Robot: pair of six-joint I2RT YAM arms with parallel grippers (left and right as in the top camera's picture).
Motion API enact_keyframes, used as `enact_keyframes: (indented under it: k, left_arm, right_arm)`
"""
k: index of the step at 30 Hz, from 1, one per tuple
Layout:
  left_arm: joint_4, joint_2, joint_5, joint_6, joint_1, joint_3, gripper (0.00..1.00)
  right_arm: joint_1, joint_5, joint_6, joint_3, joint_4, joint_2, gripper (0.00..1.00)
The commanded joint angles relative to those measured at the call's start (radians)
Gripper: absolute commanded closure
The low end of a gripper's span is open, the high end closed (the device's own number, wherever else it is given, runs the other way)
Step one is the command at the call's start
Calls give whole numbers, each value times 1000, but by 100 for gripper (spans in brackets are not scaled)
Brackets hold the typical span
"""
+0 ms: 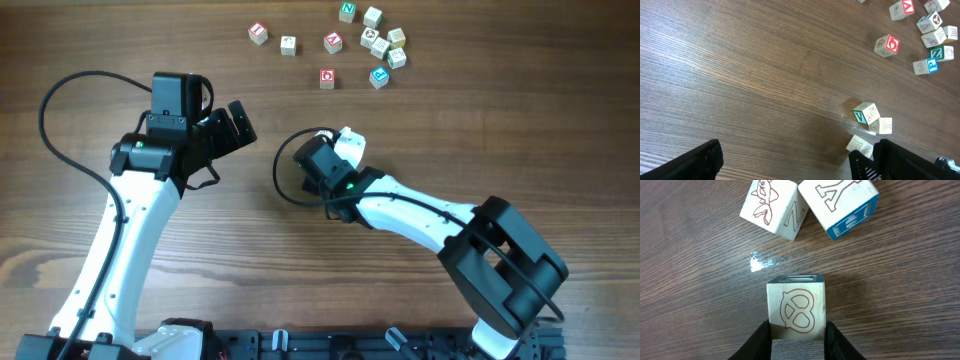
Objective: Form a circle
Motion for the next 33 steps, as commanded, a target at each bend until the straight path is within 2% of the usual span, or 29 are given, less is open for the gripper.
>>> enact_keyframes:
  k: [1, 16, 23, 33]
  left_arm:
    - [2, 6, 8, -6, 5, 6, 0]
    - [2, 6, 8, -6, 5, 6, 0]
    - [2, 6, 8, -6, 5, 6, 0]
    - [2, 6, 8, -6, 5, 6, 0]
  right_arm:
    - [-8, 21, 19, 18, 3, 17, 78]
    - [-10, 28, 42, 18, 39, 17, 50]
    - [-10, 23, 6, 33, 28, 17, 52]
    - [-10, 74, -173, 33, 51, 22, 53]
